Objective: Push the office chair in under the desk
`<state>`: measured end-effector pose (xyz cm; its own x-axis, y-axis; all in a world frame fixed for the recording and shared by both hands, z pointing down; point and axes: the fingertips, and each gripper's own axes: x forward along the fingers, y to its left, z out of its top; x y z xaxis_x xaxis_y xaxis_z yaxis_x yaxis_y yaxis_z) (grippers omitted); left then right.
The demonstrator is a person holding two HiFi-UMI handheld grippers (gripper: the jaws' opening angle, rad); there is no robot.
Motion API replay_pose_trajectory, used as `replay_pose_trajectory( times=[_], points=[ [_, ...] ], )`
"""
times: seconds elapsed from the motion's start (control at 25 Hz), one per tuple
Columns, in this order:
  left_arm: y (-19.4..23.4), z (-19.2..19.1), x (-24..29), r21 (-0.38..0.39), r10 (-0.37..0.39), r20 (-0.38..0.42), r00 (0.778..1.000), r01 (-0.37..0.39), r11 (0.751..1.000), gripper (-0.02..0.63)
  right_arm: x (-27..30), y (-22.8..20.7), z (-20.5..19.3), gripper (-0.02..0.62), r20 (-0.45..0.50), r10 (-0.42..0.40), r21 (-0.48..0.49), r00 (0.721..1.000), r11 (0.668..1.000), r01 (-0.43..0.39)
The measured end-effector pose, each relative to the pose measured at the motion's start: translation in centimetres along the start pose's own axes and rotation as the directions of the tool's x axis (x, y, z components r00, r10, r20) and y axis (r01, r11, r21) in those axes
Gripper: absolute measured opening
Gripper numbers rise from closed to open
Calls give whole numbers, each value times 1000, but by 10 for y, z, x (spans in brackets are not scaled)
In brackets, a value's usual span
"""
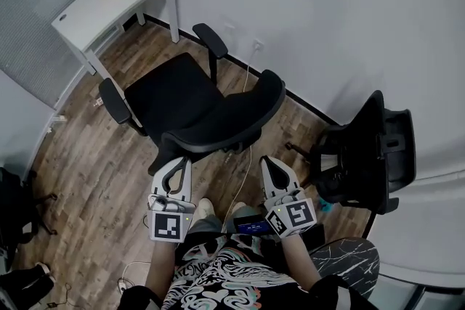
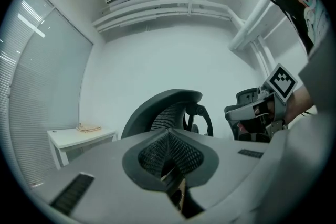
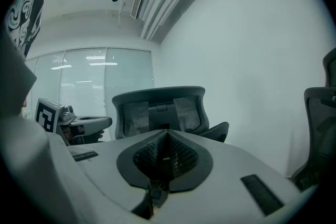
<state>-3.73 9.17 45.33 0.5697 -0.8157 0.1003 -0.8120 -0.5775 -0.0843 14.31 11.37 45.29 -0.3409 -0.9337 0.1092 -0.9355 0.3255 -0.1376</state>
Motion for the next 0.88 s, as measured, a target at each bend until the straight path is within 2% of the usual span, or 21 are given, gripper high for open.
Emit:
replay_pose_trajectory(
  times=[0.44,0.64,0.76,0.88],
  points=[
    [11,-1,4,21,103,-55,993,-102,995,23,16,-14,8,29,3,87,16,996,996,-87],
    [7,-3,12,70,111,-91,990,-105,992,31,25,-19,6,31,-13,133,14,991,991,-133],
    [4,-8,13,75,95,-131,987,-85,994,89,31,-16,3,31,-18,160,-4,987,987,-161],
    [1,-14,15,103,75,-160,984,-59,993,111,38,-12,-1,31,-35,191,-14,981,981,-191]
  ],
)
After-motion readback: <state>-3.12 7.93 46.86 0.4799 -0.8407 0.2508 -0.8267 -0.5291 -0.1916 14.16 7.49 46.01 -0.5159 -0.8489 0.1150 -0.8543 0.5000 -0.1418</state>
